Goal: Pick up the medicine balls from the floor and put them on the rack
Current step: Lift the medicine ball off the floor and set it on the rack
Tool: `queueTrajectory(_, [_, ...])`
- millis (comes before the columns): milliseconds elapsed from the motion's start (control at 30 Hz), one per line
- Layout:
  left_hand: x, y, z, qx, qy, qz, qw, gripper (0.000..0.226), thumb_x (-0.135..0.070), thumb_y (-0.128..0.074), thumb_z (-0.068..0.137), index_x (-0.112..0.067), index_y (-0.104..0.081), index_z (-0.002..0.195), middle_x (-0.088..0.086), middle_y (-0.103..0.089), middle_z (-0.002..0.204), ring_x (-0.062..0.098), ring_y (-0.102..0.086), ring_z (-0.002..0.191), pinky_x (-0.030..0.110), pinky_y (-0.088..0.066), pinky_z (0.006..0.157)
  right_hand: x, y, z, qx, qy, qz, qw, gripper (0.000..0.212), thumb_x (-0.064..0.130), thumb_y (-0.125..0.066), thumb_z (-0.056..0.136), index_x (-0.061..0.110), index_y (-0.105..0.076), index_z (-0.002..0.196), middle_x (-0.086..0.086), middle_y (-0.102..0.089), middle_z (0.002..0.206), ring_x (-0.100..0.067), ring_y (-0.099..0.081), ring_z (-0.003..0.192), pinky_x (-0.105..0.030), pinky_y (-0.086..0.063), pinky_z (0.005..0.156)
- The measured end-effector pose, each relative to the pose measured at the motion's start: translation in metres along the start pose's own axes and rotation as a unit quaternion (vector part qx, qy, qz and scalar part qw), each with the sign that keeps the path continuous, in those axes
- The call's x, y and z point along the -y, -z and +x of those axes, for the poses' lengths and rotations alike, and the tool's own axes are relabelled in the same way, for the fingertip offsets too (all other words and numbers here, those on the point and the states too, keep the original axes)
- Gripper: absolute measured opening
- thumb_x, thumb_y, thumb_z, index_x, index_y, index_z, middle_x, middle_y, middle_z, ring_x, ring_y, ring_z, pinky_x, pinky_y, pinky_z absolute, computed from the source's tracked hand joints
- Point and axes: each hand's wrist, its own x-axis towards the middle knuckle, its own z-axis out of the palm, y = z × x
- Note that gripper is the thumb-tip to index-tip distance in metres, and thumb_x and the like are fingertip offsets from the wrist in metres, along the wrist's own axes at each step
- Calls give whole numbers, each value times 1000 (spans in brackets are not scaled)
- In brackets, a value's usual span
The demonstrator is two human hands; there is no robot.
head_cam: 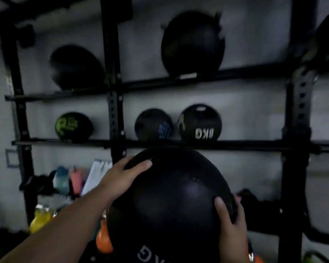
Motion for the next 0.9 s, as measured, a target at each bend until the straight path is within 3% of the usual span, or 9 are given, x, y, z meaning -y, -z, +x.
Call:
queueTrajectory(100, [-108, 19, 21, 4, -57, -19, 998, 101, -94, -81, 42, -37, -77, 125, -6, -80, 119, 18, -77, 110, 39, -59, 105, 103, -22, 29, -6, 60, 33, 998, 122, 79, -82, 44, 22, -57, 149, -7, -68, 139, -27, -63, 130, -52, -46, 117])
queueTrajectory(233, [-221, 35, 33, 5, -139, -53, 989, 100, -90, -84, 45, -31, -78, 126, -5, -80, 119, 17, -77, 110, 41, -57, 111, 219, -42, 55, 7, 133, 43, 990, 115, 79, -75, 52, 27, -50, 151, 1, -63, 139, -21, -61, 128, -40, -52, 108])
queueTrajectory(300, [-259, 42, 44, 12, -171, -61, 983, 81, -76, -83, 66, -24, -76, 127, -3, -80, 115, 16, -76, 105, 43, -56, 112, 259, -53, 67, 12, 163, 52, 985, 112, 75, -76, 56, 28, -48, 153, 9, -64, 135, -17, -61, 127, -43, -51, 112])
queueTrajectory(367, [-282, 50, 59, 16, -183, -73, 980, 86, -79, -84, 63, -22, -78, 127, 3, -81, 119, 23, -77, 110, 47, -55, 114, 286, -65, 80, 25, 188, 57, 980, 109, 74, -76, 58, 32, -46, 154, 21, -61, 126, -14, -61, 125, -45, -51, 113])
queueTrajectory(467, [-295, 64, 82, 5, -191, -107, 976, 100, -84, -87, 49, -24, -80, 129, 6, -82, 127, 28, -77, 121, 50, -54, 115, 309, -88, 101, 67, 203, 70, 974, 109, 74, -78, 60, 36, -42, 156, 16, -58, 132, -15, -60, 127, -47, -53, 111])
queueTrajectory(567, [-299, 76, 100, -37, -201, -124, 971, 66, -66, -78, 77, -21, -80, 125, 4, -83, 121, 27, -77, 120, 39, -61, 104, 318, -122, 126, 89, 214, 78, 970, 108, 77, -78, 59, 36, -45, 153, 7, -55, 147, -16, -59, 131, -46, -51, 112])
queueTrajectory(667, [-297, 91, 121, -52, -208, -138, 967, 32, -49, -65, 102, -22, -79, 112, -6, -87, 97, 11, -82, 98, 24, -63, 78, 321, -164, 146, 112, 222, 78, 965, 117, 83, -78, 57, 35, -44, 157, 5, -54, 151, -17, -57, 135, -45, -49, 114])
queueTrajectory(833, [-280, 138, 190, -89, -239, -140, 957, 38, -56, -58, 102, -28, -84, 96, -14, -86, 89, 2, -80, 80, 24, -60, 83, 311, -251, 177, 140, 249, 50, 957, 120, 88, -72, 53, 39, -41, 158, 3, -52, 152, -21, -53, 138, -49, -46, 116])
queueTrajectory(900, [-269, 158, 227, -75, -266, -163, 947, 40, -58, -59, 100, -31, -88, 97, -12, -86, 99, 4, -81, 86, 27, -61, 93, 303, -290, 192, 155, 259, 43, 952, 122, 88, -72, 53, 40, -38, 160, 1, -49, 155, -24, -52, 140, -51, -46, 116])
